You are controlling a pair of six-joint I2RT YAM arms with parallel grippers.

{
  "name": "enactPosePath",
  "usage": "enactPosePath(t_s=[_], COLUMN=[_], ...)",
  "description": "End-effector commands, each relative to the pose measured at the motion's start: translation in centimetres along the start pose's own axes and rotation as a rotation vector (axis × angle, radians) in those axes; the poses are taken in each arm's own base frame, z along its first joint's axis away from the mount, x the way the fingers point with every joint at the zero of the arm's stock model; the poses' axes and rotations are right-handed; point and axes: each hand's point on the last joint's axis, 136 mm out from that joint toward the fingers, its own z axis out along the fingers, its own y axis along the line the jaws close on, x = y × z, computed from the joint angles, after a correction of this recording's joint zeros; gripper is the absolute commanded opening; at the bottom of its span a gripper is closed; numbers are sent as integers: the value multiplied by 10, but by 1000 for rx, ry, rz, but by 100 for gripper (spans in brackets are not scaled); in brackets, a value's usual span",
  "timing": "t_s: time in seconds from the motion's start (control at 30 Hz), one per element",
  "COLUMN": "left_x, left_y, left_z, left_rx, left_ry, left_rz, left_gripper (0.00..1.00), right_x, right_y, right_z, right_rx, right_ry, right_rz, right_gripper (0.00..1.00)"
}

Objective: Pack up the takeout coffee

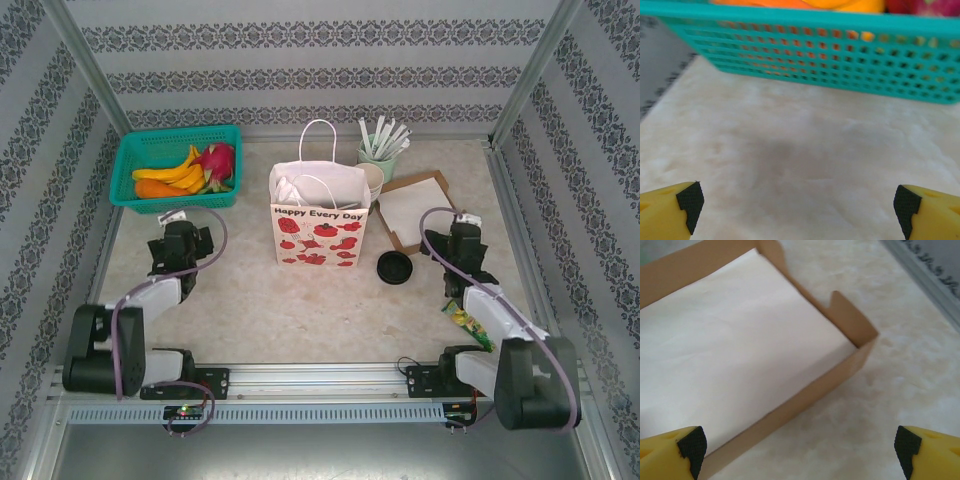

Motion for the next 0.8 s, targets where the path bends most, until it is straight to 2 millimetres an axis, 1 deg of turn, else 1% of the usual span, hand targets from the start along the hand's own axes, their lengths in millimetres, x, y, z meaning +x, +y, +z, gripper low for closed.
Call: enactPosePath(t_s=[0.0, 0.03, 0.1, 0.2, 0.27, 0.3, 0.37, 0.43, 0.47, 0.53, 0.57, 0.6, 0.63, 0.67, 0.7, 0.73, 0.77], left_x=[-33, -31, -27, -33, -29, -28, -25, -22, -19, -10, -15, -15, -12, -16, -14, -15, -17], left_y=[-26, -30, -40, -54, -60, -61, -70, -78, -79, -78, -75, -72, -70, -69, -65, -62, -54], left_z=[15, 20, 21, 6, -1, -1, -1, -1, -1, 1, 1, 2, 8, 12, 17, 18, 19], left_rx=[118, 146, 202, 306, 357, 362, 412, 432, 433, 426, 410, 392, 369, 353, 322, 308, 259], left_ry=[-88, -55, -59, -141, -190, -206, -211, -209, -218, -256, -285, -258, -225, -226, -179, -188, -204], left_rz=[58, 62, 72, 76, 76, 78, 99, 134, 142, 138, 124, 119, 116, 107, 98, 85, 62], left_gripper=[99, 99, 99, 99, 100, 100, 100, 100, 100, 100, 100, 100, 100, 100, 99, 100, 100], right_x=[-16, -20, -27, -39, -46, -48, -51, -46, -44, -43, -44, -39, -35, -36, -35, -33, -36], right_y=[22, 29, 37, 47, 53, 56, 64, 69, 71, 66, 63, 60, 59, 59, 55, 52, 48], right_z=[11, 14, 21, 31, 34, 33, 32, 31, 28, 20, 16, 15, 16, 17, 21, 26, 33], right_rx=[-123, -151, -180, -214, -233, -239, -229, -210, -208, -182, -175, -169, -172, -174, -170, -167, -138], right_ry=[-55, -59, -75, -114, -152, -172, -212, -230, -258, -308, -340, -349, -353, -359, -346, -330, -343], right_rz=[-58, -80, -107, -143, -154, -171, -238, -273, -292, -281, -269, -262, -262, -255, -238, -219, -195], right_gripper=[98, 98, 98, 98, 98, 98, 98, 98, 98, 98, 98, 98, 98, 98, 98, 98, 98])
